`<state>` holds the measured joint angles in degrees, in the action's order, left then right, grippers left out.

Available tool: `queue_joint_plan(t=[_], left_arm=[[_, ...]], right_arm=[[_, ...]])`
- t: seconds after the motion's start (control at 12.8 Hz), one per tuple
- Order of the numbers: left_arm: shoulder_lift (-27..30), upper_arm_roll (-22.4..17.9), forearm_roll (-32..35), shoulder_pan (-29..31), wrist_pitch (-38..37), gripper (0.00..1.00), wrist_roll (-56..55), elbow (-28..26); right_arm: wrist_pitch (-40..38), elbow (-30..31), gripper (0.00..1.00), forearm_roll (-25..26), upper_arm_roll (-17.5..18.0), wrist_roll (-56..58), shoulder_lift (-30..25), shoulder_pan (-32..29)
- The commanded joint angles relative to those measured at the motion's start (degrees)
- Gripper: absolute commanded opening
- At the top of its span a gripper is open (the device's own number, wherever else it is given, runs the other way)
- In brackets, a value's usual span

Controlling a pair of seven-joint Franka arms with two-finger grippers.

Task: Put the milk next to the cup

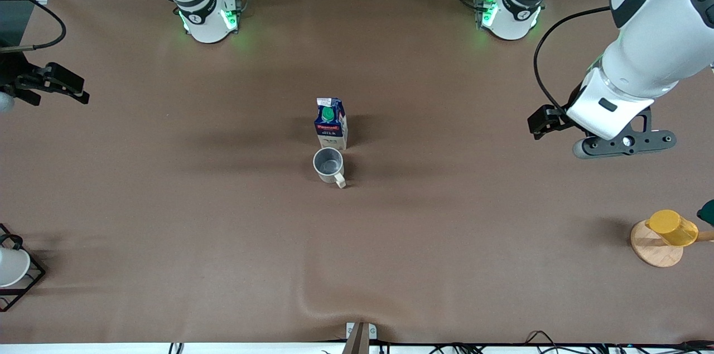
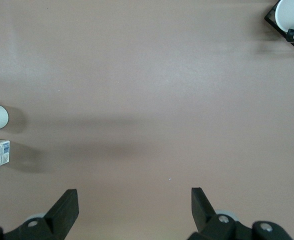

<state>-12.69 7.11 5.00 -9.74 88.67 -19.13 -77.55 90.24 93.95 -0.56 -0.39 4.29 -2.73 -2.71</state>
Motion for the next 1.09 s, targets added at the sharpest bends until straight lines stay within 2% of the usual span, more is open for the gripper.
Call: queue_joint_plan(t=[0.0, 0.86, 1.02], left_arm=[[2.85, 0.98, 1.24, 1.39, 0.89, 1.0, 2.16, -3.13], [5.22, 0.63, 0.54, 4.64, 0.45, 1.0, 6.73, -2.78], [6.1, 0.72, -1.3, 5.61, 0.1, 1.0, 6.82, -2.96]], right_arm=[[-0.15, -1.05, 1.0, -0.32, 0.03, -0.08, 0.1, -0.45], [-0.15, -1.75, 1.0, 0.39, -0.05, 0.01, 0.36, -0.63], [-0.41, -1.75, 1.0, 0.39, -0.05, 0.01, 0.36, -0.54]])
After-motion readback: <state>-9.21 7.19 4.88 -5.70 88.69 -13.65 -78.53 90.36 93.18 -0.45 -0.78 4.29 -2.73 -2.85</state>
